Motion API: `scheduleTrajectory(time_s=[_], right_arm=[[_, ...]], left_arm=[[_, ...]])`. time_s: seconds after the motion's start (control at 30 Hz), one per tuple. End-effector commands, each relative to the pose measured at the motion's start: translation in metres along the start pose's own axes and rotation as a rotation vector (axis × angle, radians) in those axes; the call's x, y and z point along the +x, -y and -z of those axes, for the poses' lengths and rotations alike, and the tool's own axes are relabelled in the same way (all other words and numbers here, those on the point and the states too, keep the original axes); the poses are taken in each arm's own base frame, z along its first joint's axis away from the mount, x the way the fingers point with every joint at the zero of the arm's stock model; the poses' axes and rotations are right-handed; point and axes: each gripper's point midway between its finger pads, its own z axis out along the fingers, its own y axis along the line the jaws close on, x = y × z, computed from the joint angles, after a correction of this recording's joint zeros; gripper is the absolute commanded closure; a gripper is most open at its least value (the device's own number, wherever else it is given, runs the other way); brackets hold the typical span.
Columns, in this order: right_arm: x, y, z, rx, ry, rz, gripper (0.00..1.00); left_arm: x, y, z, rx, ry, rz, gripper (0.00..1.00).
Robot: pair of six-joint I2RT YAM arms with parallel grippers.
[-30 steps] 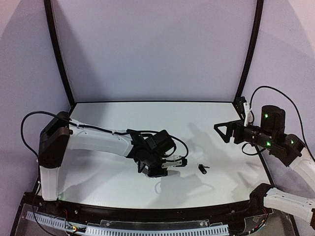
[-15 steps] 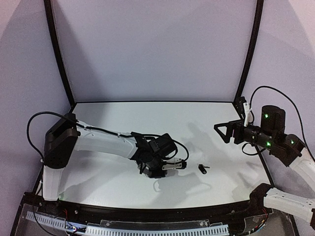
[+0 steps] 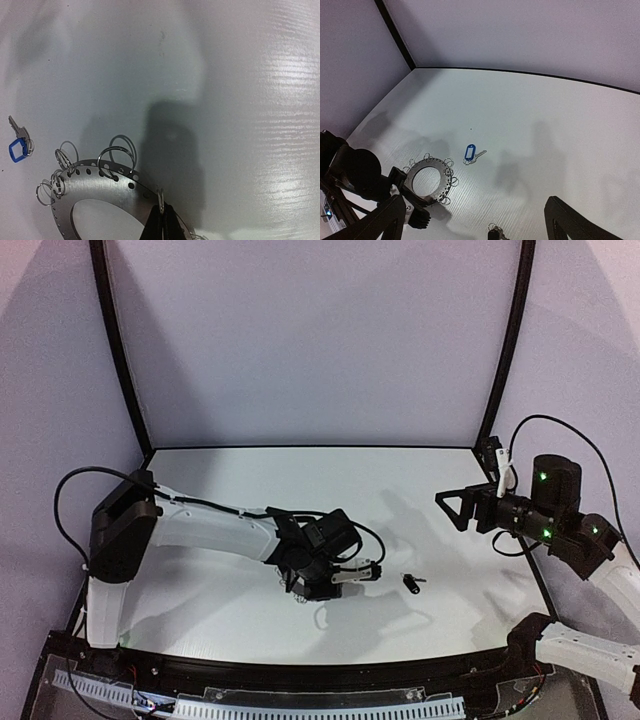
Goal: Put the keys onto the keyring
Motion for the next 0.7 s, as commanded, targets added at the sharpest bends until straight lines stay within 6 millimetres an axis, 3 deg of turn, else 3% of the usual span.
scheduleTrajectory(time_s=[0.0,0.2,0.3,0.57,0.67], right_arm=[[0.001,-0.004,0.002,-0.029,0.016,0.003,0.02],[-0.004,-0.021,0.007,-0.126,0.060,0.040,0.02],[-0.005,-0.036,0.011,-0.215,0.080,0.076,0.02],[-0.002,-0.097,0.029,-0.597,0.060,0.181,0.02],[-0.006,-0.115,0.036,-0.724,0.035,0.189,0.02]], left_arm=[[-0.033,-0.019,0.042,-0.072,0.164,0.058,0.99],[-0.070,-0.044,0.116,-0.190,0.467,0.163,0.99],[-0.079,-0.047,0.150,-0.202,0.601,0.226,0.99],[-0.098,-0.026,0.232,-0.093,0.922,0.240,0.99],[-0.098,-0.018,0.252,-0.061,0.998,0.228,0.99]])
